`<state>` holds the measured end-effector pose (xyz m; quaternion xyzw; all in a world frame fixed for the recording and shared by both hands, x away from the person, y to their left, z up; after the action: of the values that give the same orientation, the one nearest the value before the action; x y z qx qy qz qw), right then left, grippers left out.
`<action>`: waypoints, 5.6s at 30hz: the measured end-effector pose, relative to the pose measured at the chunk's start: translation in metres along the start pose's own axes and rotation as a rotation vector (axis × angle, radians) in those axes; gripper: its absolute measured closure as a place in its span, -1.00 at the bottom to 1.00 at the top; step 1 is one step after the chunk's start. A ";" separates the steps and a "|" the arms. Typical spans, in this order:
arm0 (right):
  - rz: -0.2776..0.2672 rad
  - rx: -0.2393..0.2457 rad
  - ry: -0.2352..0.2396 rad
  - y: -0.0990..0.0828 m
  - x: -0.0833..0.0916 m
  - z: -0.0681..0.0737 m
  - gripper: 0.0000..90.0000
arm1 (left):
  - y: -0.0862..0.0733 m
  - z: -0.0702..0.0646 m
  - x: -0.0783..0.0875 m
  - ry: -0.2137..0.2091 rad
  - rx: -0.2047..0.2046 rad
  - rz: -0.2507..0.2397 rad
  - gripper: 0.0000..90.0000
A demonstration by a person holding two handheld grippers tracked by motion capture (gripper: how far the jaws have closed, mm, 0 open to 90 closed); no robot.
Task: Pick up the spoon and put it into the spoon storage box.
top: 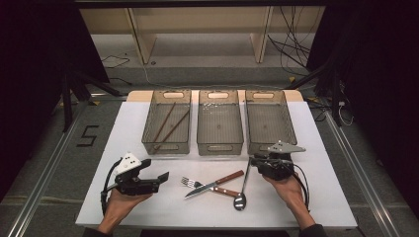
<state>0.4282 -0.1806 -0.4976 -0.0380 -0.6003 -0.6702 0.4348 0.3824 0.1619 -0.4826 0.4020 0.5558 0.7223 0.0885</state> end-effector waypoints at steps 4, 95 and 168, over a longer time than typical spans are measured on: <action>0.015 0.005 -0.005 0.000 -0.006 -0.002 0.84 | 0.000 -0.002 0.001 -0.005 0.000 -0.004 -0.64; 0.649 0.577 0.044 -0.062 0.039 0.010 -0.25 | -0.002 -0.009 0.001 -0.016 -0.039 -0.032 -0.64; 0.756 0.800 0.174 -0.058 0.040 0.033 1.00 | -0.002 -0.011 -0.001 -0.024 -0.051 -0.019 -0.63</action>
<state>0.3514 -0.1800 -0.5108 -0.0274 -0.7145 -0.1882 0.6733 0.3748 0.1542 -0.4849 0.4028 0.5400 0.7305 0.1123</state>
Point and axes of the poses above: each handheld gripper's, and its own axes: x roughly backward along the jaws, y roughly out of its top, z roughly to its left, the point moved 8 cm from there along -x, roughly forward along the jaws, and after that the axes turned 12 degrees about -x, right-handed, at the moved point
